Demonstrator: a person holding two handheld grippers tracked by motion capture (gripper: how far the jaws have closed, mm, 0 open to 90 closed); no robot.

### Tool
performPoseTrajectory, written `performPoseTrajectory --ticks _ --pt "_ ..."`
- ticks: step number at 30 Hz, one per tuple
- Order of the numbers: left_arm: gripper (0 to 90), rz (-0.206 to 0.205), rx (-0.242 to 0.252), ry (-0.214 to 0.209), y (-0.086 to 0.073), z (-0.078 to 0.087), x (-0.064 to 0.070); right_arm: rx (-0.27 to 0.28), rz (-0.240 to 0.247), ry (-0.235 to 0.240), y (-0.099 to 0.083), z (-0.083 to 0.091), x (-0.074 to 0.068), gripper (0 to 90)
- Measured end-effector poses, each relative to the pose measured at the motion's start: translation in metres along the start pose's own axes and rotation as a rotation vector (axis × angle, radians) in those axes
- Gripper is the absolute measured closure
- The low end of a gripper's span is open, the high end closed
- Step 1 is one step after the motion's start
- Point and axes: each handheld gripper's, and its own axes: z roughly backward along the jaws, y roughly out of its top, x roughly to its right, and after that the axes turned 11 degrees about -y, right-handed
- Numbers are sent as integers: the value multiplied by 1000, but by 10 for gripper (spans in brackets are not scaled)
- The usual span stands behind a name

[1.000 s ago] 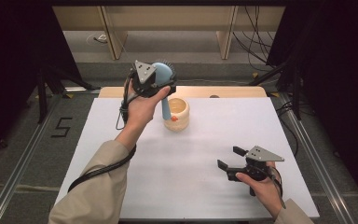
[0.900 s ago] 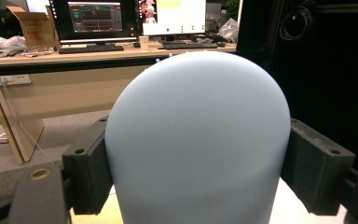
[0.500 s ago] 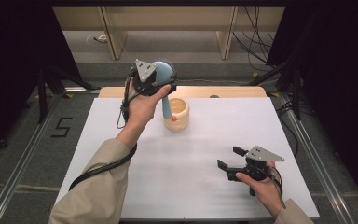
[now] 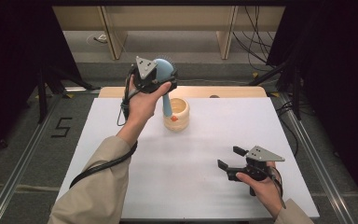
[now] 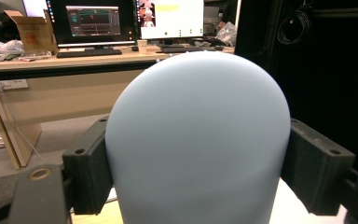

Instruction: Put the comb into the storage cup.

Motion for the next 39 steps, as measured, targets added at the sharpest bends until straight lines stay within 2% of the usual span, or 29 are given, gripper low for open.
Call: performPoseTrajectory --ticks 19,39 --pt "197 -13 5 -3 2 -9 -4 1 1 1 0 0 0 153" --pt "198 -17 25 -30 5 -18 -5 3 -3 -2 0 1 1 153"
